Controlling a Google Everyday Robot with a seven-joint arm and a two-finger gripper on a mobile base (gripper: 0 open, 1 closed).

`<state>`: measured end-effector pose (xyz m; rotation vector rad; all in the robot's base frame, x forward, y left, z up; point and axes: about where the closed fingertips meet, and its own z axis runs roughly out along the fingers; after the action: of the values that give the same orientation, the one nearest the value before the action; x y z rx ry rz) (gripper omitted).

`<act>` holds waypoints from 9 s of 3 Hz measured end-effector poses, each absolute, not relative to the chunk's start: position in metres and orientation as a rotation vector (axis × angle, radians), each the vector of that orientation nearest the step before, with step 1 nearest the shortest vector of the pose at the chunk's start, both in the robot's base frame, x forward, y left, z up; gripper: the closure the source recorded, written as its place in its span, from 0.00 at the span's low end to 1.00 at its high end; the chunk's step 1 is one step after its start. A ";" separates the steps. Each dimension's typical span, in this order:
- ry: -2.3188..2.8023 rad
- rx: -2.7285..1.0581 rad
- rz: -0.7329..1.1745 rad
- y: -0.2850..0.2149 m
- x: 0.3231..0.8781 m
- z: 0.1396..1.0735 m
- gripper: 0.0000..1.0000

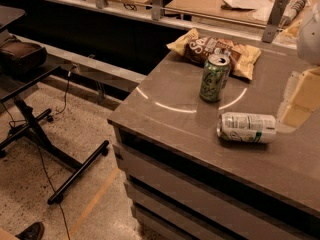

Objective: Place 7up can upright

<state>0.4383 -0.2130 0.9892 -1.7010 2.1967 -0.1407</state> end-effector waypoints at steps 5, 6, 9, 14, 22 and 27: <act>2.163 -2.113 -0.064 -0.154 0.478 0.872 0.00; 2.204 -2.121 -0.063 -0.159 0.484 0.856 0.00; 2.363 -2.049 -0.075 -0.188 0.480 0.842 0.52; 2.089 -1.513 0.475 -0.203 0.493 0.899 1.00; 1.311 -1.055 0.792 -0.226 0.479 0.939 1.00; 1.423 -0.931 1.034 -0.225 0.481 0.911 0.00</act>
Offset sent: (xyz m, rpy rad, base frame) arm 0.0120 0.0660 -0.0495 -0.1162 0.1252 0.2426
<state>0.4809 -0.2248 0.9110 -0.9314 1.4234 1.0344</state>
